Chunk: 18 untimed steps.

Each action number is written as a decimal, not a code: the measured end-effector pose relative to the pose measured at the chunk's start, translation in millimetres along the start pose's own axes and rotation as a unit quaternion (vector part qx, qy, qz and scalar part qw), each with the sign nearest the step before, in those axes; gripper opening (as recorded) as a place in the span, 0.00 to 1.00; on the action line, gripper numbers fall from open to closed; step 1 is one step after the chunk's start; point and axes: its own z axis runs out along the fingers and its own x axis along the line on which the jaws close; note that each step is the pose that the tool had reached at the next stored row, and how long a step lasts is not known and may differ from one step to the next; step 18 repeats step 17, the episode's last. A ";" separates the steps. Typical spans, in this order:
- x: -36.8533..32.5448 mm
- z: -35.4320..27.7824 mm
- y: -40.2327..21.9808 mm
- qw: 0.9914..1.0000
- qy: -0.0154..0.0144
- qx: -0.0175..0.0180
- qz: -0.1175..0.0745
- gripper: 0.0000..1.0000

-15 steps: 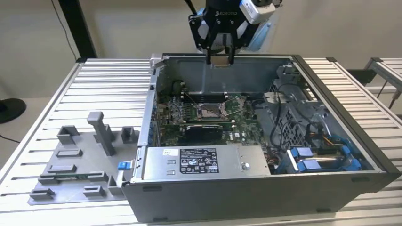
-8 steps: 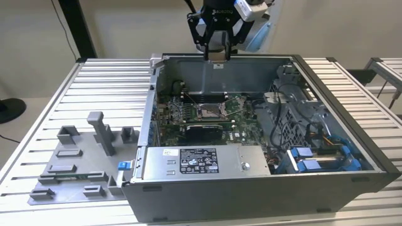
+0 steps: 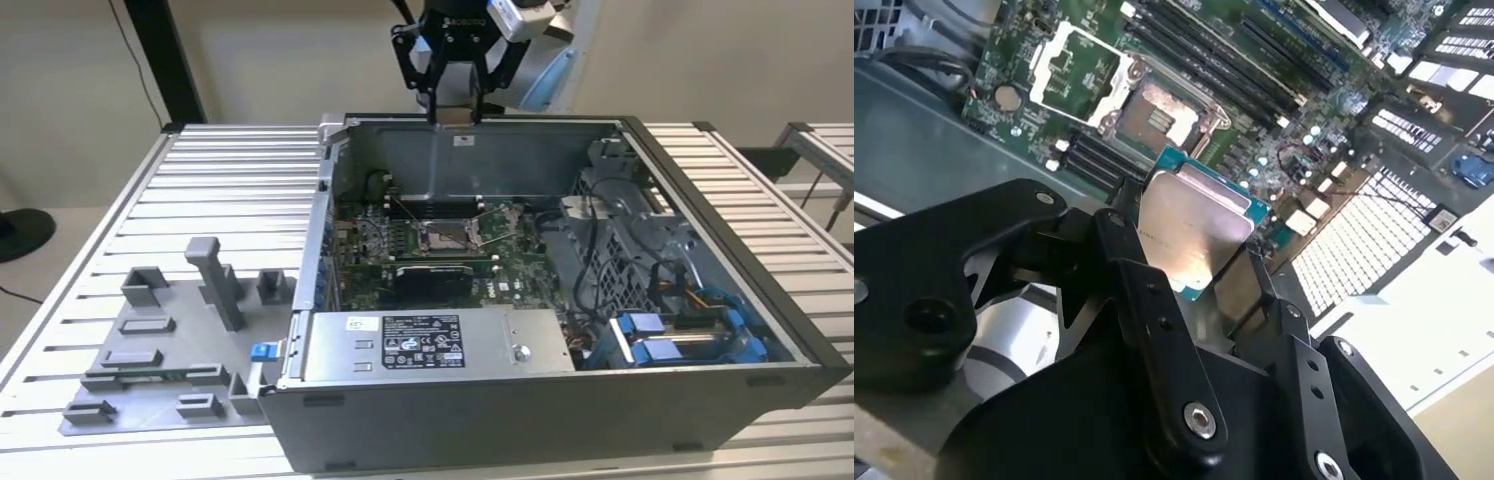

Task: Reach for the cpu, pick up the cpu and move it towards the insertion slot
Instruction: 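Pick up the cpu and move it towards the insertion slot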

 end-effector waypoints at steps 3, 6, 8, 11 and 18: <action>0.0 0.4 1.1 1.000 0.000 0.000 0.009 0.00; 0.0 0.9 2.3 1.000 -0.001 0.000 0.018 0.00; 0.1 1.2 4.4 1.000 -0.001 0.000 0.021 0.00; 0.0 1.2 6.4 1.000 -0.001 0.000 0.022 0.00; 0.0 1.3 6.5 1.000 -0.001 0.000 0.022 0.00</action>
